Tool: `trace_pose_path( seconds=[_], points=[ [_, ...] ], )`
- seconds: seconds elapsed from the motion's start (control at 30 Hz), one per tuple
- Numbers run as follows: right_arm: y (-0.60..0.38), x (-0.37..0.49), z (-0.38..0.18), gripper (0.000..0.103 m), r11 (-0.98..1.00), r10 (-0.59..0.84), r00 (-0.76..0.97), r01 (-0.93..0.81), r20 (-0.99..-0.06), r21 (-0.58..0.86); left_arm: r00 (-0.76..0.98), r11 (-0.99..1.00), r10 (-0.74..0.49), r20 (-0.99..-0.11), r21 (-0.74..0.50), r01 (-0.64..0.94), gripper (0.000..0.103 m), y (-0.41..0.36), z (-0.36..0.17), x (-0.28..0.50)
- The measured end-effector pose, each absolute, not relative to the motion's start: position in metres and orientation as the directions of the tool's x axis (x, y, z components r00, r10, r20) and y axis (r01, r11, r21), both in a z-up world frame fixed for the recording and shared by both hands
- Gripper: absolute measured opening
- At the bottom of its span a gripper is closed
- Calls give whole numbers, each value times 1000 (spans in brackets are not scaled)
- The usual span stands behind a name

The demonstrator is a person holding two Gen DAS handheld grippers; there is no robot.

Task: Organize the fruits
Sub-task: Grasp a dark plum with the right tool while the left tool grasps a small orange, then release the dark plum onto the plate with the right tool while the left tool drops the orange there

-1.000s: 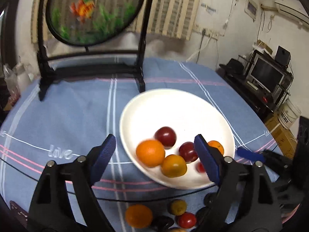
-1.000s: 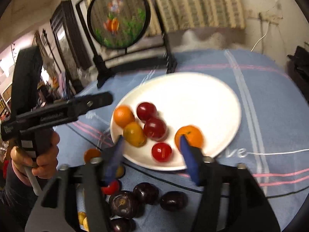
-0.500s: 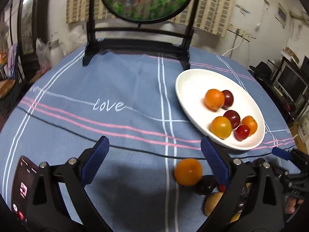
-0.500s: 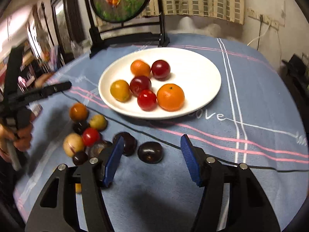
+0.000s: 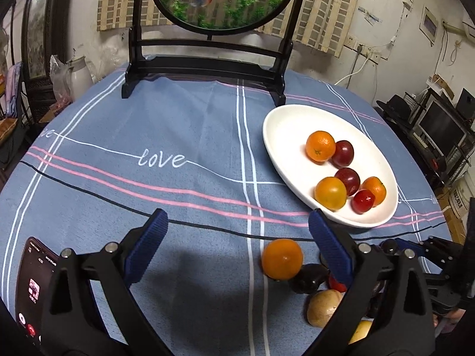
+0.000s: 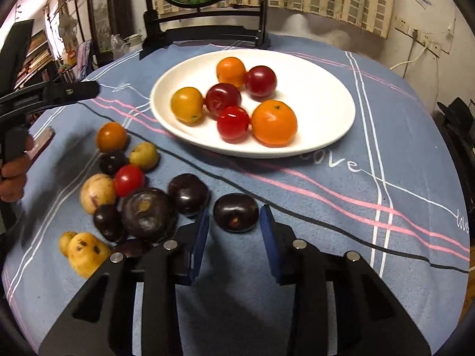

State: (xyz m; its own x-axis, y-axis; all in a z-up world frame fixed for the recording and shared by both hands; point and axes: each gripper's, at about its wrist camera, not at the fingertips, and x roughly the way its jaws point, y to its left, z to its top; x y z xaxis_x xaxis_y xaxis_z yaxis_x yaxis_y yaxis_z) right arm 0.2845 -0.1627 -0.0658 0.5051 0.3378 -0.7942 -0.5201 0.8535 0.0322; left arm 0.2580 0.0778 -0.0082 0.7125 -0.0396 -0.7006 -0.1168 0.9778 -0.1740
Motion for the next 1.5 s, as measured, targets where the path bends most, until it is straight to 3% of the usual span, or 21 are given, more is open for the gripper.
trace_pose_path(
  seconds=[0.07,0.17,0.23,0.3,0.37,0.63,0.9,1.07,1.5],
  points=[
    [-164,286,-65,31,852,357,493,-520,-793,60,710,975,-44,-703,-185,-122,97,81,-8,259],
    [-169,286,-58,31,858,380,508,-507,-773,88,685,970,-103,-721,-227,-92,96,84,-12,261],
    [-172,286,-54,31,862,386,516,-497,-765,99,662,967,-160,-732,-251,-44,86,80,-16,262],
    [-174,286,-54,31,864,385,516,-493,-765,102,635,969,-189,-750,-246,-2,62,71,-22,264],
    [-174,287,-55,31,864,384,512,-492,-769,104,599,967,-220,-770,-252,31,51,64,-29,267],
    [-171,284,-54,31,862,383,515,-497,-767,97,553,970,-231,-800,-234,67,50,46,-44,271],
    [-171,285,-57,31,865,376,515,-493,-770,93,544,961,-258,-799,-267,64,39,48,-51,275],
    [-173,283,-53,31,866,385,527,-490,-758,99,543,959,-264,-797,-276,61,38,49,-51,274],
    [-191,308,-19,31,893,437,680,-408,-589,192,677,951,-275,-682,-298,85,38,40,-2,298]
  ],
)
